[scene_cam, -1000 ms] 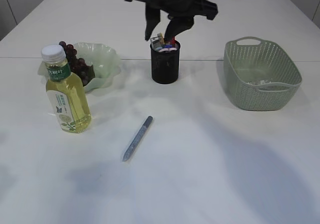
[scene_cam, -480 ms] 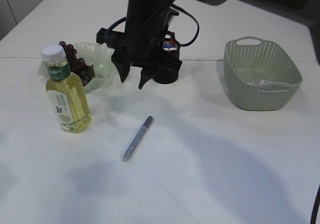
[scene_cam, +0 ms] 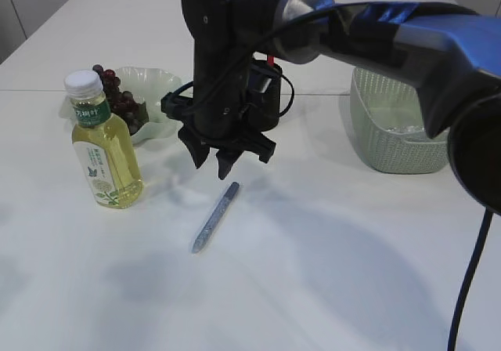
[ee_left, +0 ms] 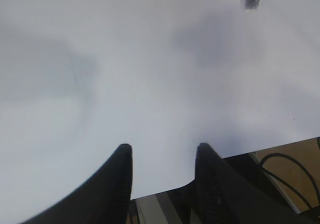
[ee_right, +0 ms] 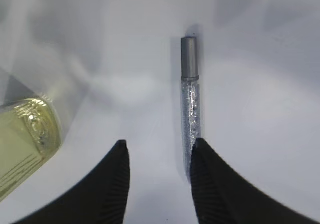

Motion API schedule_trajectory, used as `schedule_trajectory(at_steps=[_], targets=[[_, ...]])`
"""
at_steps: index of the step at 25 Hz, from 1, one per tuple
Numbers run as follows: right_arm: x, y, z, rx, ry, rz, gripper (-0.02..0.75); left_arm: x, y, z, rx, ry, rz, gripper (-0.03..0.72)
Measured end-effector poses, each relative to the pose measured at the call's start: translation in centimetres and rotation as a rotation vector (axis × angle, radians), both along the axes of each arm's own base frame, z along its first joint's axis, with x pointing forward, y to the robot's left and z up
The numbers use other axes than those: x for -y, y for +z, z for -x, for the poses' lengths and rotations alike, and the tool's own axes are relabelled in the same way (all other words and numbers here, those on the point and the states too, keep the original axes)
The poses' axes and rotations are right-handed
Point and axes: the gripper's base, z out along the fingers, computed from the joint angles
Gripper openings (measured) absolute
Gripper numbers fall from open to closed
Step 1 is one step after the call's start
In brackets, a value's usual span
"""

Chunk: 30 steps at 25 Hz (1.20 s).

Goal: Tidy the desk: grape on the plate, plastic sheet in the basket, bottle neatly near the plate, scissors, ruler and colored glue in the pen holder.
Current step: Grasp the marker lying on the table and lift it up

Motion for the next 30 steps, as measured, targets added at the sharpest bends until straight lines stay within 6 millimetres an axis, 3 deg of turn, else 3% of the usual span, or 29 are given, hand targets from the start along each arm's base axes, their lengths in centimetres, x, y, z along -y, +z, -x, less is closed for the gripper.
schedule_trajectory(at_steps=[8,15,30], targets=[[-0.4,-4.5,-0.5,-0.067,-0.004,0.053,0.335,0.0,0.0,0.0,0.002,0.002,0.006,0.308],[-0.5,-6.8,-0.7,-0.100,0.006,0.079,0.335,0.0,0.0,0.0,0.002,0.002,0.006,0.308],[-0.2,-7.1,-1.0,-0.068,0.022,0.119,0.335,0.1,0.0,-0.1,0.005,0.003,0.009,0.308]])
